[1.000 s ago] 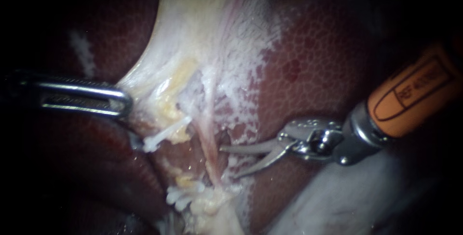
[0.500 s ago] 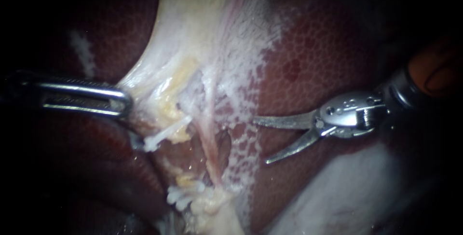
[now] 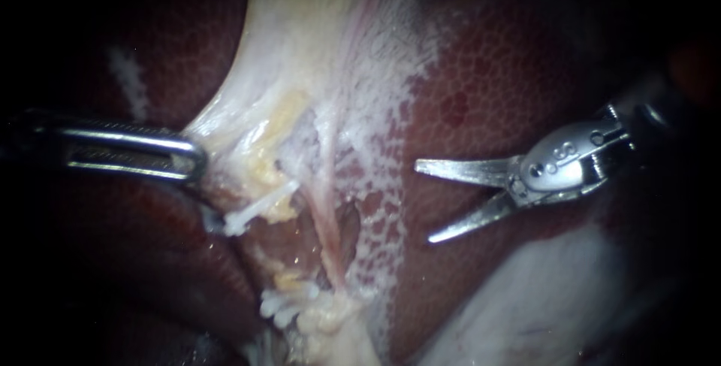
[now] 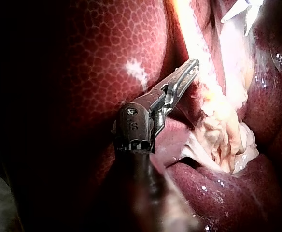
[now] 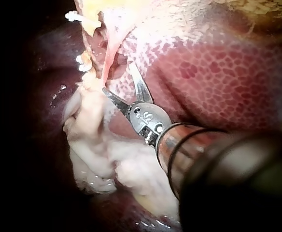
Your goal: Go back from the cut left tube
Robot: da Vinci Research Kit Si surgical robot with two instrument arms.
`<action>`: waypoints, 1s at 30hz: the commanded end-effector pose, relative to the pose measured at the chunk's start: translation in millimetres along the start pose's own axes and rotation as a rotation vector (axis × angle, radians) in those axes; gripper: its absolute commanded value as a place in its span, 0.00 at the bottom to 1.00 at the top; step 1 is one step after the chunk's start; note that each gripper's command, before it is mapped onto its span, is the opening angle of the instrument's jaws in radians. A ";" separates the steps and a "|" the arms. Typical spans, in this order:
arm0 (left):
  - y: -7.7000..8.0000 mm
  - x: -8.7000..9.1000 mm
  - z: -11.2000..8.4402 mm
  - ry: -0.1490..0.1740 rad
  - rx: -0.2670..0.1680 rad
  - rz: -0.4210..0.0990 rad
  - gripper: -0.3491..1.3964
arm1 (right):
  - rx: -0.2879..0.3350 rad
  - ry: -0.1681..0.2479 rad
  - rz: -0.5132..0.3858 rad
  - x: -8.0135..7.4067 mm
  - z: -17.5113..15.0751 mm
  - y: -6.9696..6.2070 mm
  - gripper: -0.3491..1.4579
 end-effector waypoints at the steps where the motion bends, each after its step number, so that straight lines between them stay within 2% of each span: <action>1: 0.0 0.0 0.0 0.000 0.000 0.000 0.00 | -0.003 0.003 -0.005 0.0 0.0 0.0 0.98; 19: 0.2 0.4 0.3 0.000 -0.002 0.002 0.00 | -0.016 0.018 -0.025 -0.1 0.0 0.2 0.98; 25: 1.2 2.5 1.8 0.000 -0.005 0.020 0.00 | -0.015 0.018 -0.025 -0.4 -0.3 0.4 0.98; 30: 2.6 4.5 3.4 0.007 -0.004 0.008 0.00 | -0.014 0.018 -0.026 -0.7 -0.5 0.5 0.98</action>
